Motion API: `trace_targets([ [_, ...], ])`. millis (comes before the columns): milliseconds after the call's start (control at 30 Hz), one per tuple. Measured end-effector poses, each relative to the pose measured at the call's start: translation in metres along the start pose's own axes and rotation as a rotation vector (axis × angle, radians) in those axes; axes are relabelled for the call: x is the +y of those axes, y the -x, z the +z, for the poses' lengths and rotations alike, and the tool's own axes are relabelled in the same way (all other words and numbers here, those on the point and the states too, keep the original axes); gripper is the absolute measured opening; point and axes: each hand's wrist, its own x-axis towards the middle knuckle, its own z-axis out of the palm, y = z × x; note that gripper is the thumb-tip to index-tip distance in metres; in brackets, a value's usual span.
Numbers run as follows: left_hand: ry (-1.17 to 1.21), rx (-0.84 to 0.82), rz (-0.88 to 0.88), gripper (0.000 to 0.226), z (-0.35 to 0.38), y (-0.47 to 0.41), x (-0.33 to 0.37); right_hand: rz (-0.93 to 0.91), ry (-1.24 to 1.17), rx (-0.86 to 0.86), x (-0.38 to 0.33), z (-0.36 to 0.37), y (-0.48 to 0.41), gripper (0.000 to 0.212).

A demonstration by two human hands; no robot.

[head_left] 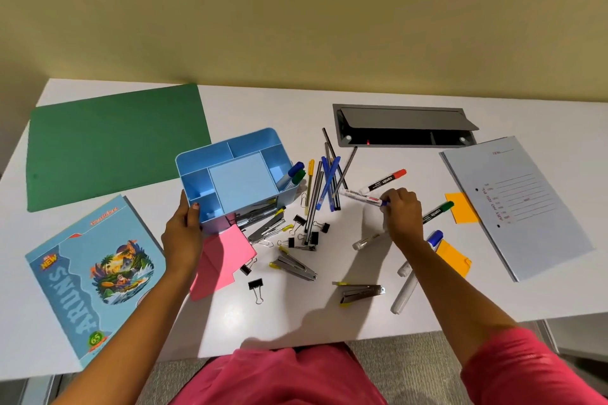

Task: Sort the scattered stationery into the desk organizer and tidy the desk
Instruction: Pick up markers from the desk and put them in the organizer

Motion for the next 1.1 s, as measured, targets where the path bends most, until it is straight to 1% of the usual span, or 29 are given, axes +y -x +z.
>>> trace_targets([
  [100,-0.020,0.011,0.000,0.041,0.001,0.001,0.000,0.058,-0.177,0.068,-0.013,-0.014,0.006,0.016],
  [300,-0.035,0.023,0.003,0.041,0.002,0.003,0.002,0.099,-0.581,0.545,-0.081,-0.073,0.021,0.012],
  [367,-0.037,0.019,0.007,0.041,0.002,0.003,0.002,0.001,-0.618,0.703,-0.108,-0.093,0.023,0.013],
  [400,-0.039,0.019,0.008,0.041,0.002,0.003,0.002,-0.094,-0.607,0.752,-0.122,-0.103,0.025,0.015],
  [433,-0.038,0.019,0.007,0.041,0.002,0.003,0.001,-0.199,-0.597,0.766,-0.136,-0.113,0.026,0.016],
  [467,-0.032,0.019,0.006,0.041,0.002,0.003,0.001,-0.279,-0.599,0.737,-0.149,-0.119,0.026,0.014],
  [500,-0.025,0.019,0.004,0.041,0.002,0.003,0.001,-0.329,-0.602,0.674,-0.160,-0.122,0.026,0.011],
  [633,-0.024,0.022,-0.002,0.041,0.003,0.002,0.000,-0.502,-0.619,0.403,-0.182,-0.103,0.020,0.018],
  [700,-0.027,0.022,0.000,0.041,0.002,0.002,0.001,-0.540,-0.593,0.323,-0.183,-0.088,0.019,0.019],
  [767,-0.030,0.024,0.006,0.041,0.002,0.002,0.001,-0.538,-0.544,0.248,-0.186,-0.077,0.018,0.024],
  [833,-0.032,0.026,0.006,0.041,0.002,0.003,0.001,-0.509,-0.479,0.230,-0.188,-0.066,0.017,0.021],
  [933,-0.033,0.030,0.010,0.041,0.002,0.003,0.001,-0.468,-0.387,0.195,-0.192,-0.054,0.015,0.026],
  [1100,-0.031,0.034,0.013,0.041,0.003,0.004,0.002,-0.502,-0.257,0.198,-0.192,-0.038,0.014,0.035],
])
